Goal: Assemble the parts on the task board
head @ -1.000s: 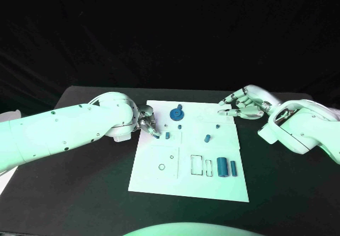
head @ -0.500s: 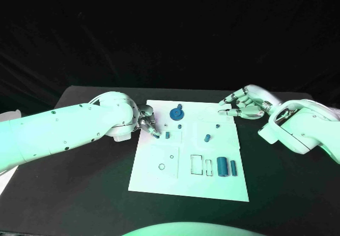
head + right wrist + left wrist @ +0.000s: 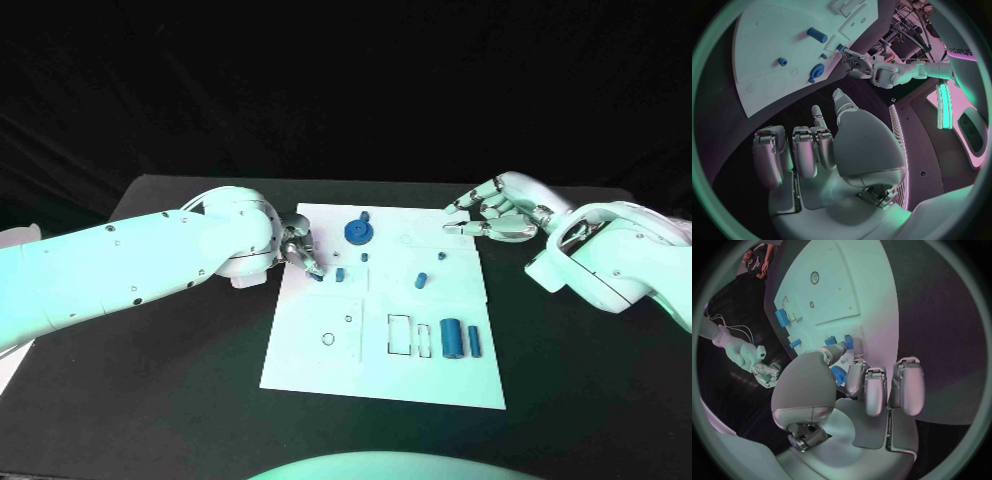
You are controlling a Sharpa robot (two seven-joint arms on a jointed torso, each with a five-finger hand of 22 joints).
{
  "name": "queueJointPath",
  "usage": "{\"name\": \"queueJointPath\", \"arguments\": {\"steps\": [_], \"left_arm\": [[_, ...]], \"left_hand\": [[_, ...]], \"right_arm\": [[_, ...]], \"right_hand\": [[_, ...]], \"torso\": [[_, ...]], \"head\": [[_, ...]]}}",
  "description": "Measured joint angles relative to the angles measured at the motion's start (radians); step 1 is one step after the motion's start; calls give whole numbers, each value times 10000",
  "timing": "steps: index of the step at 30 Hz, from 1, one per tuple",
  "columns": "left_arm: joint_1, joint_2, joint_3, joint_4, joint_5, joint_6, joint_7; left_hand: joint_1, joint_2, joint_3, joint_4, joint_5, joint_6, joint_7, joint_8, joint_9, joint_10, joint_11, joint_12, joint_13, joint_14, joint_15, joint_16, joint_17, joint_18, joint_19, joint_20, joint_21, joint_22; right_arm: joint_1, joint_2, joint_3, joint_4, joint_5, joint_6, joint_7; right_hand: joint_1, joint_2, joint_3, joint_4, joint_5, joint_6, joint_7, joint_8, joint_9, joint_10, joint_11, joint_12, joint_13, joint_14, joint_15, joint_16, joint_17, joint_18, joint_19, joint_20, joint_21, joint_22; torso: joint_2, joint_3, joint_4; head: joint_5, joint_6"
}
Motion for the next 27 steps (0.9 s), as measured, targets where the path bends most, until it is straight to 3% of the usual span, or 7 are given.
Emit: {"name": "queueJointPath", "arguments": {"steps": [7,14,27], "left_arm": [[7,96,5,-82,50,-23,-150],[17,223,8,-204,60,-47,-291],[9,334,-7,-280,63,-67,-407]], "left_hand": [[-147,22,-61,61,25,22,-21,0,-10,34,-34,55,69,3,-69,0,0,-3,1,-74,8,-1],[-494,-21,-207,206,63,320,-249,21,-36,108,-39,218,202,0,-73,0,-1,-1,0,-74,54,-2],[-723,-172,-326,325,65,405,-267,43,-67,219,-80,349,214,-1,-72,0,-1,0,0,-73,133,-3]], "right_arm": [[0,-18,0,28,1,0,3],[2,-30,1,48,1,-1,6],[2,-58,1,69,2,-2,9]], "right_hand": [[-15,15,0,0,0,0,0,0,-1,0,0,0,0,0,0,0,-1,0,0,0,0,-1],[-15,15,0,0,0,0,0,0,-1,0,0,0,0,0,0,0,-1,0,0,0,0,-1],[27,57,1,-1,61,0,0,0,-3,0,0,0,0,0,0,0,-3,0,0,0,0,-3]], "torso": [[1,-5,2],[3,-15,1],[2,-12,6]], "head": [[-1,-1],[-21,0],[-68,-33]]}}
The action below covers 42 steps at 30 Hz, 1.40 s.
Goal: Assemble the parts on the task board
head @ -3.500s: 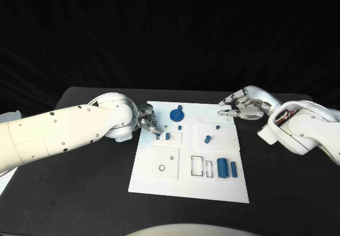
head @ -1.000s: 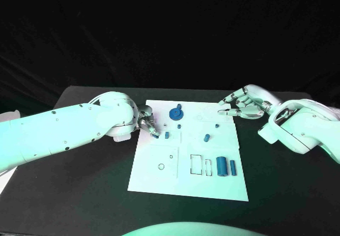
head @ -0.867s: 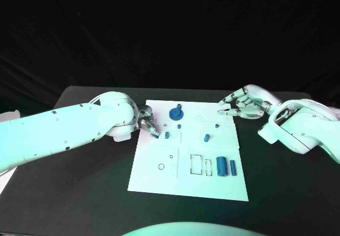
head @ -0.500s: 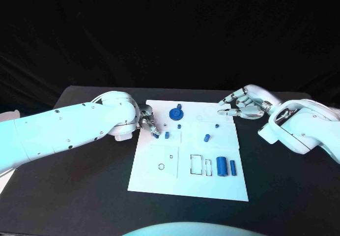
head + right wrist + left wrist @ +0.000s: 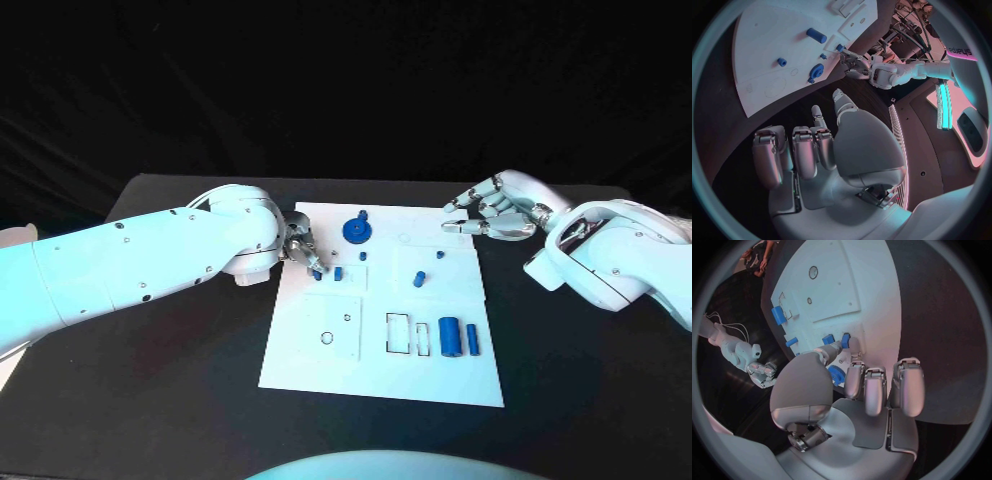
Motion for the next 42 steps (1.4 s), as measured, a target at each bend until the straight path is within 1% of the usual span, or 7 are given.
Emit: {"name": "queueJointPath", "arguments": {"steps": [9,15,20,23,26,36,42], "left_arm": [[-4,15,-4,-35,17,4,-62],[-13,1,-17,-74,28,6,-127],[-20,-21,-22,-91,28,-9,-184],[-22,-32,-23,-94,28,-39,-214],[-24,-50,-23,-93,27,-89,-233],[-29,-135,-19,-38,42,-476,-215],[-35,-243,-16,12,412,-1176,178]], "left_hand": [[-158,-53,-130,69,-1,128,-54,-1,-11,84,-12,160,-1,35,-35,0,0,-2,-36,-35,38,-1],[-634,-151,-588,348,-1,313,-60,61,-32,118,-46,287,-2,-1,-72,0,0,-1,1,-71,154,-1],[-989,-92,-2073,870,-1,431,-109,111,-103,152,-80,349,-2,-1,-72,0,-1,-1,1,-72,219,-2],[-830,135,-3644,1368,-1,466,-143,112,-214,152,-80,349,-3,-1,-72,0,-1,-1,1,-71,270,-2],[-907,362,-4328,1450,-2,466,-143,174,-281,152,-80,403,-3,-1,-72,0,0,-2,1,-71,270,-2],[-1048,503,-4538,1471,-3,465,-143,175,-310,152,-79,403,-4,-2,-72,0,-1,-1,-20,-91,308,-3],[-1000,658,-4538,1471,-3,375,-55,174,-381,149,-76,129,-5,-2,-72,0,-1,0,-36,-108,127,-3]], "right_arm": [[0,-14,0,5,0,-1,1],[1,-12,0,7,0,-4,4],[1,-9,-1,6,0,-5,7],[1,-5,-1,1,0,-5,12],[1,-2,-1,-4,1,-5,19],[1,14,-1,-29,2,-4,33],[1,28,-1,-58,3,-4,35]], "right_hand": [[-2,-3,0,0,0,0,0,0,-1,0,0,0,0,0,0,0,-1,0,0,0,0,-1],[-2,-3,0,0,0,0,0,0,7,0,0,0,0,0,0,0,-2,0,0,0,0,8],[-2,-3,0,-1,0,0,0,0,7,0,0,0,0,0,0,0,-2,0,0,0,0,7],[-2,-3,-6,6,0,0,0,0,7,0,0,0,0,0,0,0,-2,-1,0,0,0,7],[-2,-3,-56,1,0,0,0,0,6,0,0,0,0,0,0,0,-2,0,0,0,0,6],[-2,-3,-56,1,0,0,0,0,5,0,0,0,0,0,0,0,-3,0,0,0,0,5],[-2,-3,-55,1,0,0,0,0,4,0,0,0,-1,0,0,0,5,0,0,0,0,5]], "torso": [[-8,-1,12],[-8,-7,8],[-8,-6,8],[-7,-11,9],[-6,-12,12],[-6,-12,9],[-8,-10,8]], "head": [[-2,11],[3,25],[5,30],[5,31],[5,32],[-2,33],[-14,72]]}}
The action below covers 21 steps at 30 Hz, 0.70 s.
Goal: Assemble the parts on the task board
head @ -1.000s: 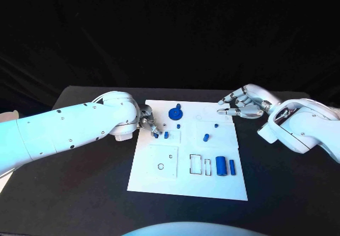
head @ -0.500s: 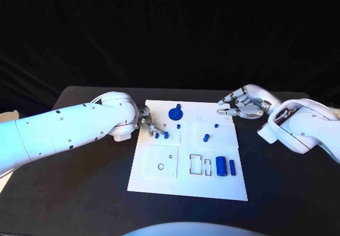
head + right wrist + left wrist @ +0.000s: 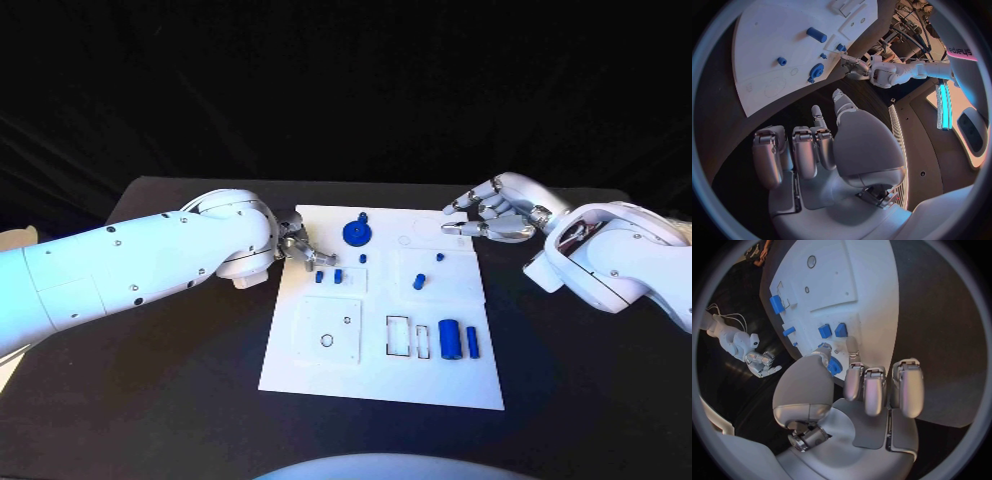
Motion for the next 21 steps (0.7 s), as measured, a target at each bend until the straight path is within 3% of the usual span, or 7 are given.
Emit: {"name": "queueJointPath", "arguments": {"steps": [3,5,8,10,12,14,21], "left_arm": [[-2,-58,0,16,344,-430,403],[-4,-90,0,24,591,-705,723],[-6,-145,-4,26,1212,-1332,1638],[-8,-160,-11,19,1631,-1783,2414],[-9,-160,-24,13,1910,-2147,3103],[-8,-147,-67,12,2081,-2533,3880],[-46,147,-197,-55,1656,-3146,5390]], "left_hand": [[180,64,267,-21,50,-273,92,-73,-75,-325,92,-511,-173,0,0,0,4,-1,0,0,-293,0],[399,21,495,-42,50,-612,218,-258,-185,-992,192,-1458,-1144,3,19,0,8,123,-64,20,-927,0],[1217,-38,992,-189,50,-1539,732,-809,-588,-3391,654,-4581,-4144,-35,433,-1113,8,876,-1616,323,-3999,-2144],[1975,-208,1189,-482,50,-1979,1047,-1127,-895,-4332,946,-5648,-5039,-792,695,-2818,-844,1298,-2995,586,-6456,-4219],[2845,-301,1459,-884,50,-2241,1306,-1418,-1254,-4998,1186,-6524,-5760,-1951,908,-4733,-2564,1321,-3595,810,-7680,-5119],[3448,-340,1770,-1187,50,-2383,1377,-1630,-1563,-5266,1294,-7205,-6391,-2422,1012,-5643,-3417,1322,-3703,918,-8200,-5512],[4118,-691,2249,-1674,27,-2100,1426,-2364,-2847,-5186,1400,-8943,-8561,-2373,1105,-6516,-4478,1482,-3074,1027,-9016,-6284]], "right_arm": [[0,4,0,-8,0,0,0],[0,6,0,-12,0,0,0],[0,8,0,-19,0,0,0],[0,8,0,-23,0,0,0],[0,8,0,-30,0,-1,0],[0,8,0,-41,0,-1,0],[0,21,0,-50,1,-2,0]], "right_hand": [[0,0,0,0,0,0,0,0,0,0,0,0,0,0,0,0,0,0,0,0,0,-1],[0,0,0,0,0,0,0,0,0,0,0,0,0,0,0,0,0,0,0,0,0,-1],[0,0,0,0,0,0,0,0,-1,0,0,0,0,0,0,0,-1,0,0,0,0,-1],[0,0,1,-1,0,0,0,0,-1,0,0,0,0,0,0,0,-1,0,0,0,0,-1],[0,0,1,-1,0,0,0,0,-1,0,0,0,0,0,0,0,-1,0,0,0,0,-2],[0,0,1,-1,0,0,0,0,-2,1,0,0,0,0,0,0,-1,0,0,0,0,-2],[0,0,1,-1,0,0,0,0,-2,0,0,0,0,0,0,0,-2,0,0,0,0,-3]], "torso": [[-1,1,0],[-1,2,0],[-1,3,2],[-1,2,4],[-1,3,4],[-1,3,1],[5,4,-9]], "head": [[-12,10],[-13,15],[-13,35],[-36,50],[-43,66],[-47,83],[-76,132]]}}
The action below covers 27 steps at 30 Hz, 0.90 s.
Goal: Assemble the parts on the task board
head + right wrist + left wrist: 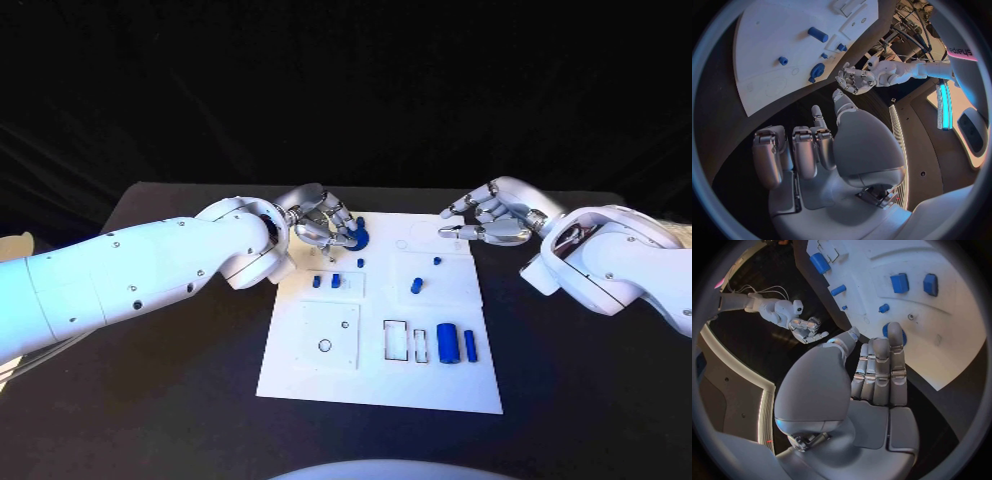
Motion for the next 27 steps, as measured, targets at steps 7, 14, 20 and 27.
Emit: {"name": "queueJointPath", "arguments": {"steps": [7,14,20,27], "left_arm": [[-287,491,-60,-332,-1522,30,345],[-519,935,-64,-857,-3092,199,298],[-604,1134,-68,-1115,-4078,246,214],[-624,1264,-58,-1160,-4569,350,141]], "left_hand": [[-65,-76,-163,-163,0,428,-172,-455,-794,169,-99,-688,-1141,2298,-229,3529,3300,-348,2519,-211,3356,2699],[-65,-75,-151,-230,0,816,-211,-684,-1216,420,-99,-1094,-1840,2339,-243,4163,3872,-552,2935,-311,4396,3666],[-65,-75,-125,-312,1,905,-229,-743,-1377,420,-99,-1277,-2123,2338,-243,4045,3615,-552,2963,-283,4396,3669],[19,8,-50,-386,1,1033,-282,-801,-1480,543,-151,-1386,-2316,2375,-280,4045,3530,-552,3005,-311,4397,3728]], "right_arm": [[0,9,0,-3,9,5,14],[0,8,0,-3,17,7,31],[0,-12,0,0,23,7,38],[-1,-18,0,13,28,7,42]], "right_hand": [[0,0,-28,28,0,0,0,0,10,0,0,0,0,0,0,0,-1,0,0,0,0,0],[0,0,-28,28,0,0,0,0,9,0,0,0,0,0,0,0,-2,0,0,0,0,-1],[0,0,-28,28,0,0,0,0,8,0,0,0,0,0,0,0,-3,0,0,0,0,-1],[0,0,-28,27,0,0,0,0,7,0,0,0,0,0,0,0,-3,0,0,0,0,-2]], "torso": [[5,5,0],[12,7,-10],[13,12,-12],[12,12,-5]], "head": [[-54,37],[-101,61],[-135,75],[-154,59]]}}
